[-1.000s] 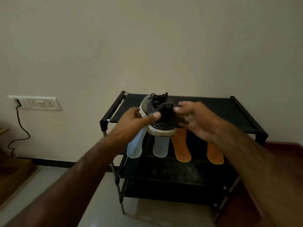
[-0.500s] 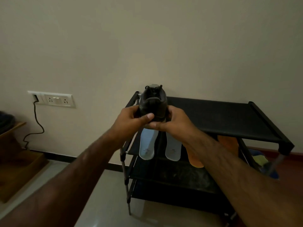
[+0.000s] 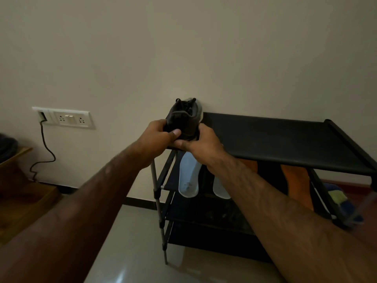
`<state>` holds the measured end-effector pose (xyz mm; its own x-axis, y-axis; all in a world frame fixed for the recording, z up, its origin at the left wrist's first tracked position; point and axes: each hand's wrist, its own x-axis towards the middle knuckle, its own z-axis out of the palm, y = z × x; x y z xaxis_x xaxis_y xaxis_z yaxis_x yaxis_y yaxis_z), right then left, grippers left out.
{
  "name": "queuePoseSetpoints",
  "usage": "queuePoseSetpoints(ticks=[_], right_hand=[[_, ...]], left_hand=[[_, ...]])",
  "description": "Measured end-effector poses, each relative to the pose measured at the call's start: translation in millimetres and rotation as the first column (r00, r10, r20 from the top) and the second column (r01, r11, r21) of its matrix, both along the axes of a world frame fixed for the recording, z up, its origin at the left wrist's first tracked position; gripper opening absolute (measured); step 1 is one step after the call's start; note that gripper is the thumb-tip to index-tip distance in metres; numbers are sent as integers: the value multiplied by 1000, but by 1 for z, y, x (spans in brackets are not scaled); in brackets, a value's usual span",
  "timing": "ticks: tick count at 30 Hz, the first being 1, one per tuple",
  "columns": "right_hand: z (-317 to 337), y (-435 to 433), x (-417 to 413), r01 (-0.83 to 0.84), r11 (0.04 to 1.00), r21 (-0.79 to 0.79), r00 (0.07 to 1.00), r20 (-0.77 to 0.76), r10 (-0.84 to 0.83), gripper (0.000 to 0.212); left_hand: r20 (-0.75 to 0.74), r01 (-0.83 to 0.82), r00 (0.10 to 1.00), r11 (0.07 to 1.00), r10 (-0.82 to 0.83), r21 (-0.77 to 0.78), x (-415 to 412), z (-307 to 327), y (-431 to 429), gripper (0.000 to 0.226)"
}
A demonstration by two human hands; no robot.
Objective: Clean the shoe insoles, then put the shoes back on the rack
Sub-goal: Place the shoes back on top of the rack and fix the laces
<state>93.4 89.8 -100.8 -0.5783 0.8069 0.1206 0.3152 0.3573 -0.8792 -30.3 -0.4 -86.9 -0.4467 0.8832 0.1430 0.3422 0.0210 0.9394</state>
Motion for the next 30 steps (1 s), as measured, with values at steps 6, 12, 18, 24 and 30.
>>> queuePoseSetpoints(ticks=[6, 12, 18, 24, 30], right_hand=[[-3, -18, 22, 33, 981, 192, 999, -8, -32, 53], [-76, -64, 83, 121, 959, 255, 992, -71, -106, 47], [-201, -116, 144, 90, 996, 11, 991, 97, -90, 33], [-317, -159, 172, 79, 956, -282, 937, 347, 25, 33], [-399, -187, 168, 69, 879, -472, 872, 456, 177, 34]], left_hand=[[27, -179, 984, 963, 177, 203, 27, -9, -18, 23], [147, -333, 941, 916, 306, 223, 94, -96, -76, 32], [329, -262, 894, 950, 305, -168, 149, -227, -121, 27], [377, -165, 839, 844, 392, -511, 180, -332, -154, 21], [411, -91, 751, 697, 517, -712, 192, -408, -166, 17]])
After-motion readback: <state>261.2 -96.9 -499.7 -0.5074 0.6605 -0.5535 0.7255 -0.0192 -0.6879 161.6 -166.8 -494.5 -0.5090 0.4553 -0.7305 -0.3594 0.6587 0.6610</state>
